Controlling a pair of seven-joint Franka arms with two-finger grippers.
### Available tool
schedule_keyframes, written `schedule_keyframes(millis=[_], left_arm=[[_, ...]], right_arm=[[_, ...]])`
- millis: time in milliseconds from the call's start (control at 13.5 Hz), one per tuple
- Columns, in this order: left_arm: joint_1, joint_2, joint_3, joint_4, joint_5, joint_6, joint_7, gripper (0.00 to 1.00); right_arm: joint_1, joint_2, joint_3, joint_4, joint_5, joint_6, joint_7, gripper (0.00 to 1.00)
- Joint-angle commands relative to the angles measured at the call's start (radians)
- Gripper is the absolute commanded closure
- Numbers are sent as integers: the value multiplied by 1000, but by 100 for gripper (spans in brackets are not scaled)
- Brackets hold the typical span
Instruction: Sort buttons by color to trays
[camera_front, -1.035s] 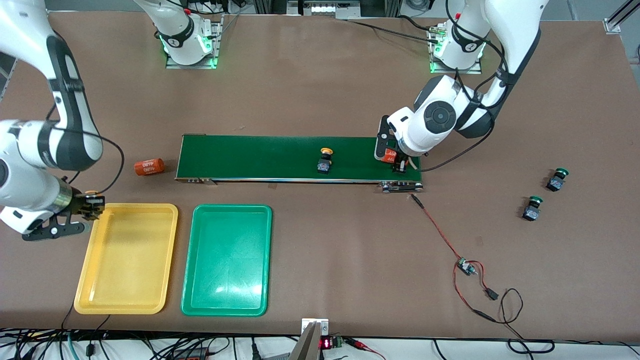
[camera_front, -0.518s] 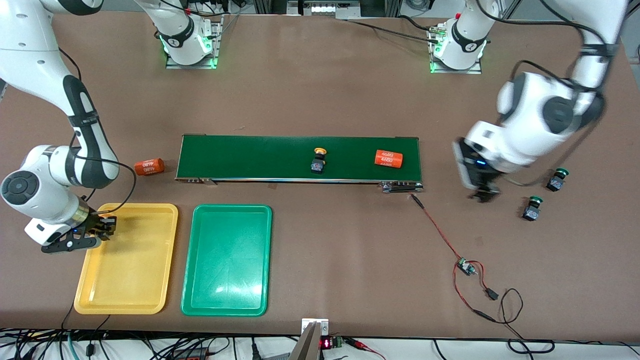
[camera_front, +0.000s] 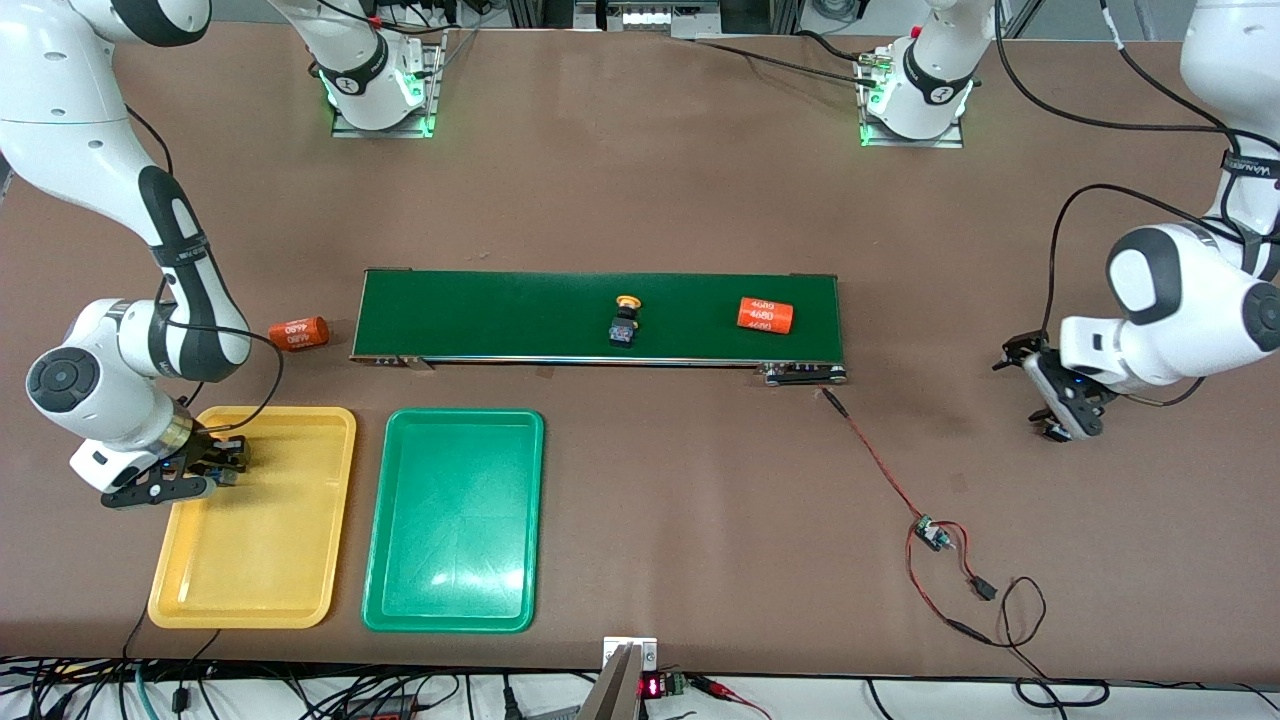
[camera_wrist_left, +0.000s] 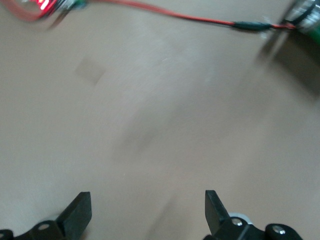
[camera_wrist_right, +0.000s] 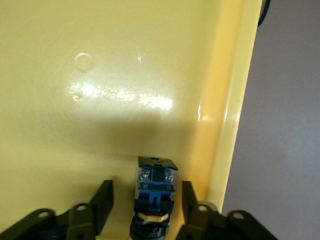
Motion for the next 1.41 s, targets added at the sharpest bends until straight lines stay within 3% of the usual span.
schedule_keyframes(millis=[0,148,370,592,813,1109,1331], left_arm=[[1,39,21,72,-53,-13,-125,0],[1,75,36,124,-51,-13,-153,0],[2,146,79,218,-58,-27,-150,0],[28,215,79,308,-54,-105,-107,0],[57,255,78,327,-62,-105,-12,0],[64,273,79,318,-192,-68,177,0],[67,284,81,309,-194,-30,227,0]], right_arm=[[-9,-75,43,-31,19,-100,17,0],[-4,-146,77,-27,104,-270,91,0],[-3,-215,102,-25,193,-427,108,0],[14,-293,131,-25,316,-597,143,0],[45,-353,183,-28,310,-680,330,0],[141,-425,183,-36,312,-771,477,0],[195,-482,183,-83,300,-763,510,0]])
